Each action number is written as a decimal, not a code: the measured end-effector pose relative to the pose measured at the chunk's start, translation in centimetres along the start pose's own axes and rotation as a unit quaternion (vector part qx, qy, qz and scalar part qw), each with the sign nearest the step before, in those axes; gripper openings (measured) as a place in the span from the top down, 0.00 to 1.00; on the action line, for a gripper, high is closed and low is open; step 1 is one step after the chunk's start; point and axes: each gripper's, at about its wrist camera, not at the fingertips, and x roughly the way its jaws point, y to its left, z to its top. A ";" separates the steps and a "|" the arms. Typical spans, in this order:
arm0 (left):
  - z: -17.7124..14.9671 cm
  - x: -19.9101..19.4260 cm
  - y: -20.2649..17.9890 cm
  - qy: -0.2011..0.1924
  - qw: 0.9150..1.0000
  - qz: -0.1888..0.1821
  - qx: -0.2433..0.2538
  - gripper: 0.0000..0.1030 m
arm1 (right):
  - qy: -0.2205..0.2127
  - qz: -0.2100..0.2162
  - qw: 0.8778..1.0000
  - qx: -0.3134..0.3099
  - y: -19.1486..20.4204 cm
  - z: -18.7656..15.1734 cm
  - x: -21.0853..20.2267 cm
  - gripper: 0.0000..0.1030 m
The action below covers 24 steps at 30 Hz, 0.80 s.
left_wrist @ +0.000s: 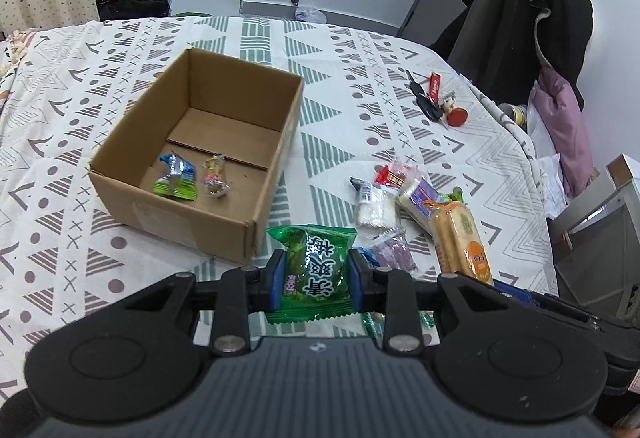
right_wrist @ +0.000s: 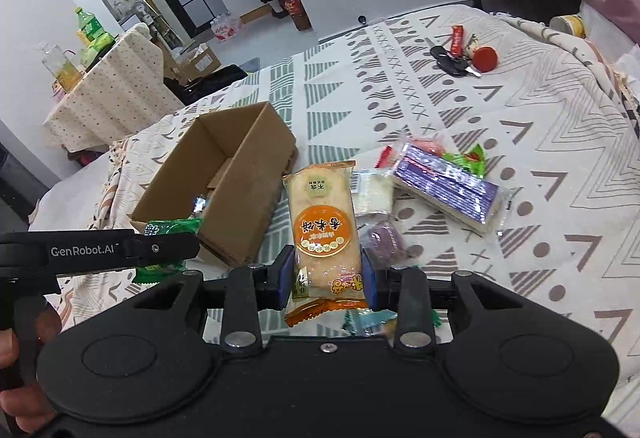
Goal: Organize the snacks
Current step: 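Carry the green packet into the box with the left gripper while the right carries the bread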
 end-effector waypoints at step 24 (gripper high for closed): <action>5.3 1.5 7.6 -0.011 0.999 0.017 -0.040 0.70 | 0.013 0.032 0.999 -0.032 6.8 3.3 4.9 0.67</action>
